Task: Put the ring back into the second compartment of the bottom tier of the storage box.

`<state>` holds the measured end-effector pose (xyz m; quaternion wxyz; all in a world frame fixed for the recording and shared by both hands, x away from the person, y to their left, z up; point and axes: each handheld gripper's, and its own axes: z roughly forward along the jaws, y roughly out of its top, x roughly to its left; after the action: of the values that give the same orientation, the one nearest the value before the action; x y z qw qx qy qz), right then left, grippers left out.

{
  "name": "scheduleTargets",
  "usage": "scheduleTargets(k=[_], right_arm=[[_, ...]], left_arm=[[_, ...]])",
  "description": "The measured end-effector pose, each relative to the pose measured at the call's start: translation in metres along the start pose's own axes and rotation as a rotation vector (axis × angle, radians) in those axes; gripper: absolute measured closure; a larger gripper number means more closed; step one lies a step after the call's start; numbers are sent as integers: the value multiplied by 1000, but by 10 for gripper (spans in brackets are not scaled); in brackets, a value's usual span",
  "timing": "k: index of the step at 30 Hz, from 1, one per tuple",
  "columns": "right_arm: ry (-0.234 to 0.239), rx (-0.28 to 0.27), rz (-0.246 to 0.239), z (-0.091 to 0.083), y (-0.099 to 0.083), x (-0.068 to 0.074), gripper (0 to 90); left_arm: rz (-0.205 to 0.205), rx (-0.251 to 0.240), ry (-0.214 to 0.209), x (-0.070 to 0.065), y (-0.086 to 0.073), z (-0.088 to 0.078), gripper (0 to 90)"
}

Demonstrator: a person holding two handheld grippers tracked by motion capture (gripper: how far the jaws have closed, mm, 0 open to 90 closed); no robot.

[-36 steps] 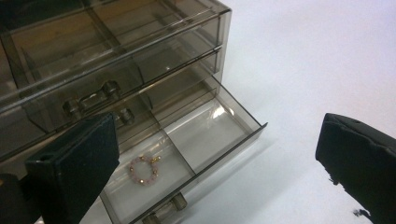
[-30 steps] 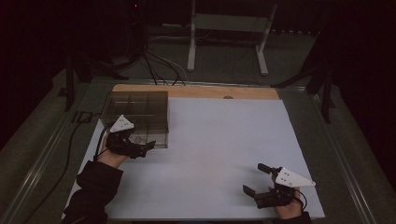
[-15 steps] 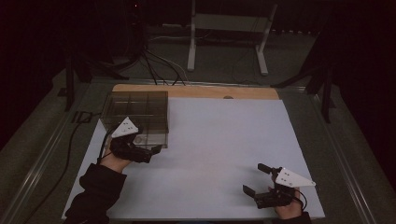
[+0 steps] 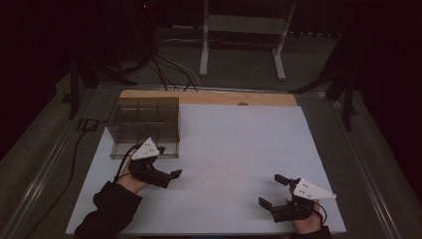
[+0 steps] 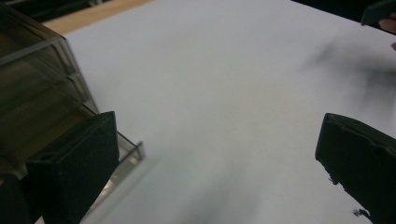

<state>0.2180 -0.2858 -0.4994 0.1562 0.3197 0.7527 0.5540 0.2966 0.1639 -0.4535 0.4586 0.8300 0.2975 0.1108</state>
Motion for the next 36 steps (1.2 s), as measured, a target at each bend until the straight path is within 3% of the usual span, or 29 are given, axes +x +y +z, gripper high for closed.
scheduleTargets(k=[5,9,12,19,29,36], right_arm=[[1,0,1,0,0,0,0],[1,0,-1,-1,0,0,0],[1,2,-1,-1,0,0,0],[0,2,-2,-1,0,0,0],[-1,6,-3,-1,0,0,0],[-3,8,-3,-1,0,1,0]], left_arm=[[11,28,-19,-5,-12,8,8],[24,14,-39,-9,-21,9,8],[50,5,-31,-12,-27,8,9],[37,-1,-50,-12,-38,3,9],[46,-8,-26,-14,-53,-14,9],[18,1,-16,-12,-63,-23,8]])
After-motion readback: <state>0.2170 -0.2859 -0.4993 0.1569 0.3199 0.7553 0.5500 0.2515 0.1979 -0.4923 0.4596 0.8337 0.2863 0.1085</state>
